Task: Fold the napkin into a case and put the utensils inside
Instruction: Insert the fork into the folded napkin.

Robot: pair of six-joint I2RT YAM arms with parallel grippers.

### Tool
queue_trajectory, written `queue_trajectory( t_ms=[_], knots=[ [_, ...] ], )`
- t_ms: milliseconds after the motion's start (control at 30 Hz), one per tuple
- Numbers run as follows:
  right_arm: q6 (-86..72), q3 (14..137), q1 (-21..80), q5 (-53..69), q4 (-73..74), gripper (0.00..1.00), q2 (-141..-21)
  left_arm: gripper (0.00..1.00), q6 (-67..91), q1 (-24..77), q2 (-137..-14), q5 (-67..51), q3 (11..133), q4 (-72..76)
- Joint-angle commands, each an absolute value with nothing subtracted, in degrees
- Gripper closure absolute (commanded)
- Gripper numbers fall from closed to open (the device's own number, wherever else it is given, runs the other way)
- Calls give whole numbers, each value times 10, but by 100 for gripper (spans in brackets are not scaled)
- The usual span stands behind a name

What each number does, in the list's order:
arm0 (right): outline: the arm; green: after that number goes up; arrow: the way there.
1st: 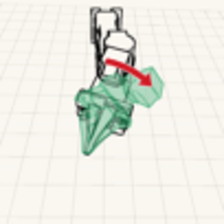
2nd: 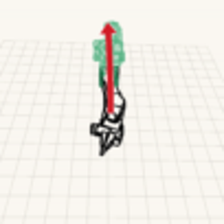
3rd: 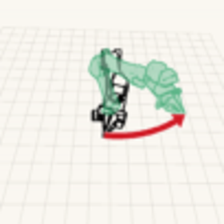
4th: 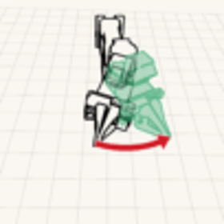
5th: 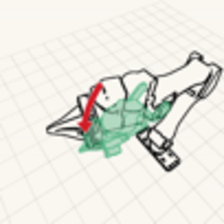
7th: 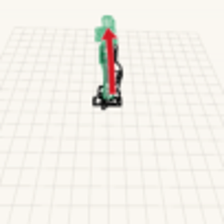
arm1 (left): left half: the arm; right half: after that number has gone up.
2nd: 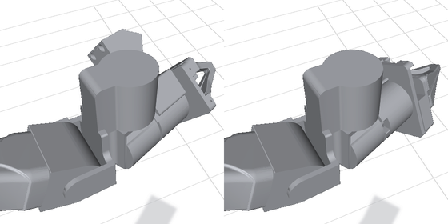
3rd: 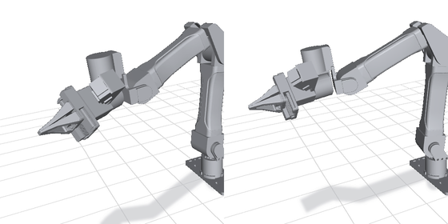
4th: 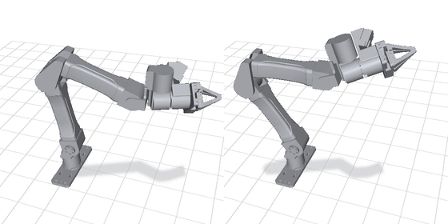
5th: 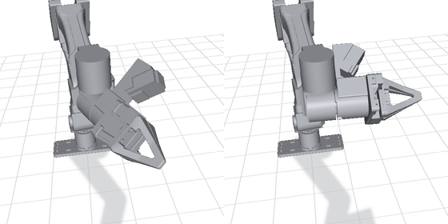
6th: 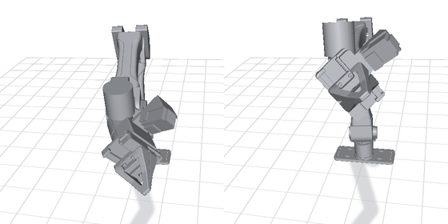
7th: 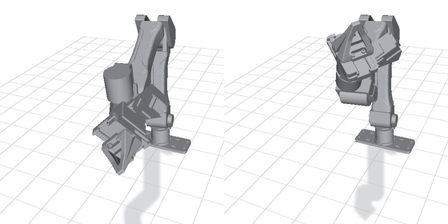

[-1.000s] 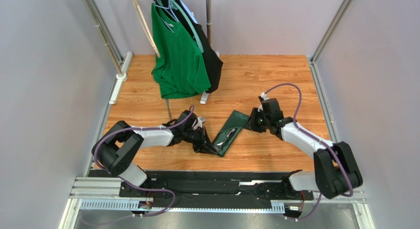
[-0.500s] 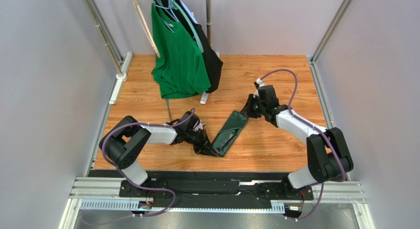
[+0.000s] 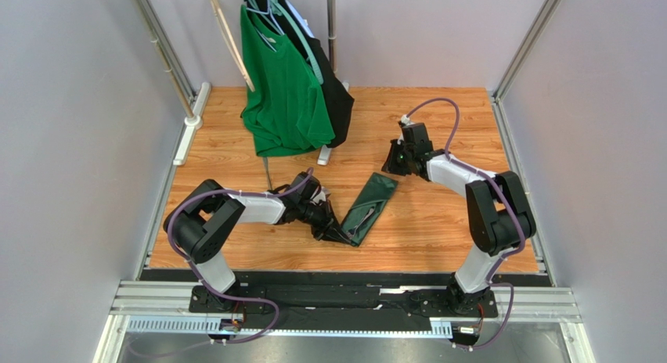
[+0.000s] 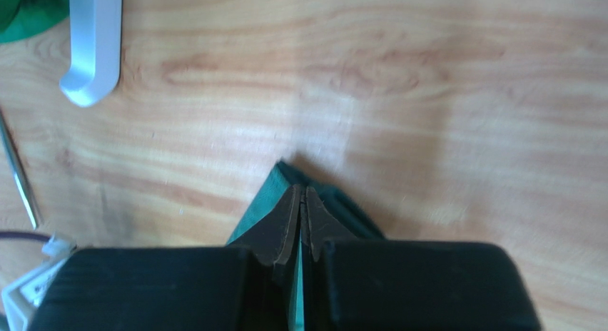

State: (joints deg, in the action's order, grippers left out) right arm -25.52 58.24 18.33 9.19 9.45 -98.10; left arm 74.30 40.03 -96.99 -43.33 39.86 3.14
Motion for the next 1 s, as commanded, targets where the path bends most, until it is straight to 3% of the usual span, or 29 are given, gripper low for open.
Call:
queue_trajectory(
  t_ms=[0,200,967],
  knots=[
    [-214,649,173,55,112,96,-1029,100,754,399,-976,-435,415,29],
    [-208,665,171,50,127,100,-1072,100,785,399,-972,-424,402,119],
    [-244,615,171,111,91,100,-1083,100,781,400,-1052,-421,457,193]
  ],
)
